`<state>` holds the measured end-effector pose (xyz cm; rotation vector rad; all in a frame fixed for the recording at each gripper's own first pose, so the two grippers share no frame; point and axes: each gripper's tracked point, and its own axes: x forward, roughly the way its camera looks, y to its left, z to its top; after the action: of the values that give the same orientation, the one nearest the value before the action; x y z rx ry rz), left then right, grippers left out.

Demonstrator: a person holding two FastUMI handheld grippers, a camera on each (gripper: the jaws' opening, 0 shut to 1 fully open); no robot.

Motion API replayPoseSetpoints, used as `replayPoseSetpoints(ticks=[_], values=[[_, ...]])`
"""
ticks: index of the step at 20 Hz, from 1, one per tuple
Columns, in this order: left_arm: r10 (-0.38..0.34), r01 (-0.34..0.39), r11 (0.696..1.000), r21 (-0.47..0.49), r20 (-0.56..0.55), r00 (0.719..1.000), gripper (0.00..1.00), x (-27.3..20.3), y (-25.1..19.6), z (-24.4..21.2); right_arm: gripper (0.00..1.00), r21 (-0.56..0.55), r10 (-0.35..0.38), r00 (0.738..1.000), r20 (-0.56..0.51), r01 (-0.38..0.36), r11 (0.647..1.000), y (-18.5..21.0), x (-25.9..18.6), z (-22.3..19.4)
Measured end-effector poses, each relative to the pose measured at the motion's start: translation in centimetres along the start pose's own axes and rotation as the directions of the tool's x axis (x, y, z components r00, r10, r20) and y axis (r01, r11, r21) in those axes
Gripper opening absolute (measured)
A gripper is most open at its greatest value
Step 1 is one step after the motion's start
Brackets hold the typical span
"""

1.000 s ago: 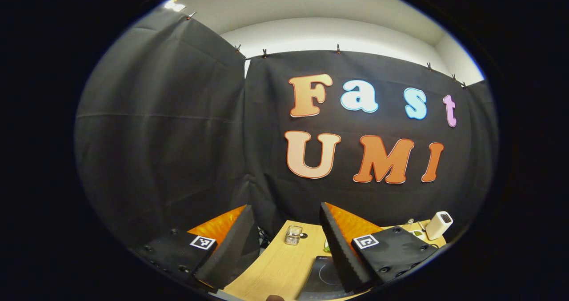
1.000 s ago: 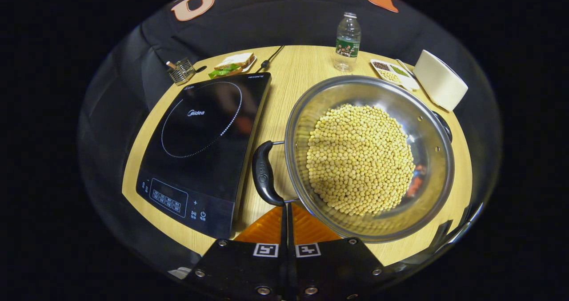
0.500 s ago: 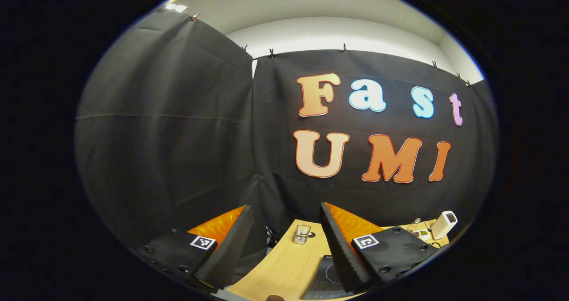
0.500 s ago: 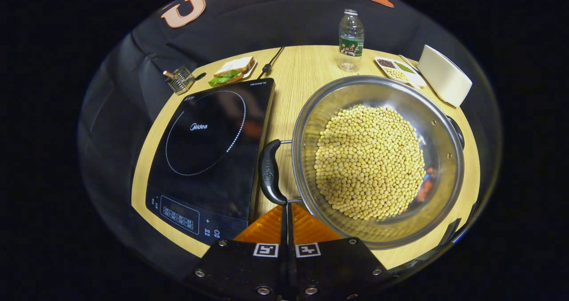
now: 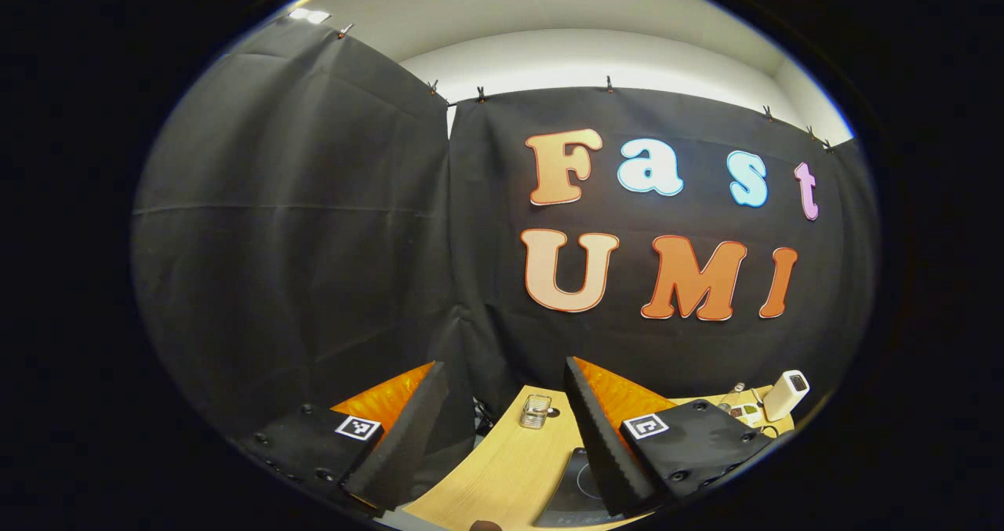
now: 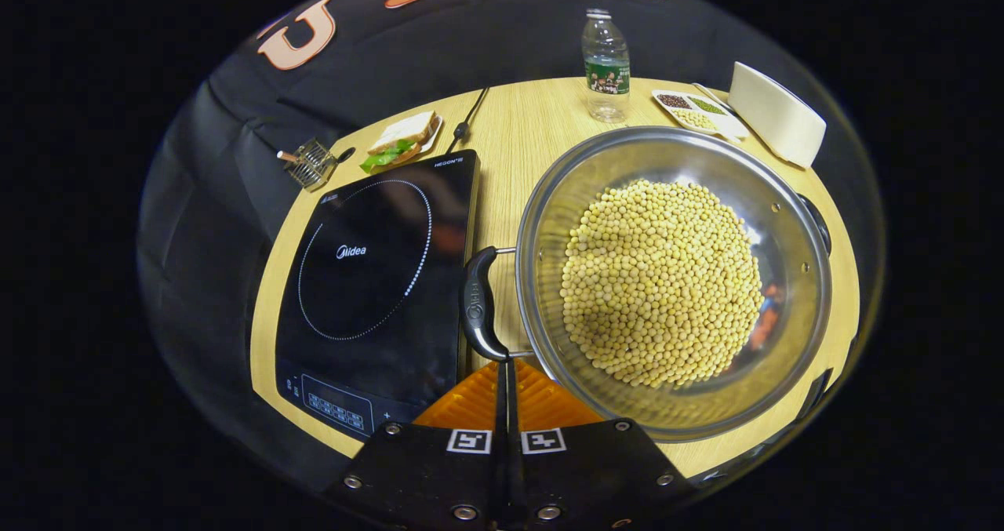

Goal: First push the handle of the pot to place it horizontally, then grasp the pot with both hands and set it on the induction cooktop.

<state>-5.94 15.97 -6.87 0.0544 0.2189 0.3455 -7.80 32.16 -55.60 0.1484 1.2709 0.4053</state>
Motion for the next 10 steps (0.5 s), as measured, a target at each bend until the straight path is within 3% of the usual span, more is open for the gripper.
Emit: replayPoseSetpoints(ticks=[10], values=[[-0.020,0.019,1.000,-0.023,-0.038,0.999,0.97,-0.3,-0.8,-1.2,0.00,0.007,0.020,0.999,0.036,-0.020,1.000,0.7,0.6,1.4]])
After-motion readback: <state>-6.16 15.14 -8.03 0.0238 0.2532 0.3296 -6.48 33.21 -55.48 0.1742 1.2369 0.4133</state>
